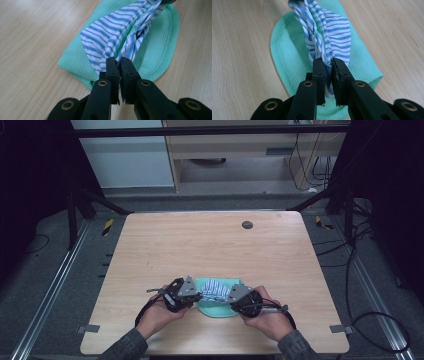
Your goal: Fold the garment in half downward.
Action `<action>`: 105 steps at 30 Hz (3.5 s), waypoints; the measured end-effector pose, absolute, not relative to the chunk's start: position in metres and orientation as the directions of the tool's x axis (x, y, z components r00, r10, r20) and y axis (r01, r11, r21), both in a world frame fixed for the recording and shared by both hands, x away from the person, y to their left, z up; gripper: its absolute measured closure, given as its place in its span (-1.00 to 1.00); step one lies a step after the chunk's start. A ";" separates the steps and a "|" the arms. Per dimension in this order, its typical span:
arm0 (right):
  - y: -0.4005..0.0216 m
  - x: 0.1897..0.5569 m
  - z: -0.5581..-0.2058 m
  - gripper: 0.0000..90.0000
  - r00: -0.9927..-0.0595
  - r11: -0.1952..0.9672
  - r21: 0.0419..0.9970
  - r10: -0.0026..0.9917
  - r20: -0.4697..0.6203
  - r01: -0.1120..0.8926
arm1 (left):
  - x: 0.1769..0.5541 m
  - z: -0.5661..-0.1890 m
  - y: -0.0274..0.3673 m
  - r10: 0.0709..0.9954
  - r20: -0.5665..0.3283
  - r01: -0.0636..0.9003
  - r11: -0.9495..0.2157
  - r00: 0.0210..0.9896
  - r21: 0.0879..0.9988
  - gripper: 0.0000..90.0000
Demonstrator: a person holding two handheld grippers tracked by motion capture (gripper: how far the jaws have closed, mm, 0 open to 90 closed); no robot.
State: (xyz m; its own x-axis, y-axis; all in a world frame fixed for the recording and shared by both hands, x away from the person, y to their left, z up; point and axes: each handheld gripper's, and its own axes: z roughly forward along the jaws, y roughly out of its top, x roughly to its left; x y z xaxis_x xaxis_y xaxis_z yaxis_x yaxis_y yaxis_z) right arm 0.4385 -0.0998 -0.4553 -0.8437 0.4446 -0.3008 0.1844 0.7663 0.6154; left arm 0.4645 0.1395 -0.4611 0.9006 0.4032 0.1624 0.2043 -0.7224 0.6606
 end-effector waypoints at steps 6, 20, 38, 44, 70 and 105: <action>-0.100 0.435 -0.464 0.79 -0.845 0.763 0.615 0.452 -0.286 0.200 | 0.462 -0.468 0.140 0.403 0.154 0.211 -0.723 0.902 0.657 0.92; -0.102 0.426 -0.471 0.59 -0.834 0.747 0.622 0.483 -0.267 0.234 | 0.456 -0.473 0.143 0.404 0.151 0.208 -0.714 0.902 0.668 0.91; -0.099 0.416 -0.477 0.97 -0.858 0.779 0.587 0.442 -0.262 0.222 | 0.449 -0.481 0.153 0.404 0.127 0.219 -0.705 0.906 0.675 0.93; -0.100 0.416 -0.478 0.97 -0.861 0.795 0.567 0.430 -0.271 0.218 | 0.445 -0.482 0.153 0.389 0.138 0.207 -0.719 0.911 0.663 0.94; -0.156 0.433 -0.466 -0.73 -0.711 0.623 0.667 0.676 -0.195 0.408 | 0.465 -0.463 0.201 0.610 0.022 0.422 -0.573 0.792 0.702 -0.76; -0.222 0.530 -0.493 -0.84 -0.409 0.274 0.698 0.912 0.029 0.661 | 0.564 -0.475 0.251 0.766 0.070 0.544 -0.514 0.639 0.663 -0.85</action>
State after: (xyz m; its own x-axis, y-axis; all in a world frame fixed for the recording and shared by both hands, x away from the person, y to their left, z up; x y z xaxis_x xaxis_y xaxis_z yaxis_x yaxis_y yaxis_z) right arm 0.5302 -0.2221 -0.4926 -0.4091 0.9120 0.0292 0.6611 0.2742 0.6984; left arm 0.5636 0.2508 -0.4754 0.6390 0.7660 0.0703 0.5438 -0.5144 0.6631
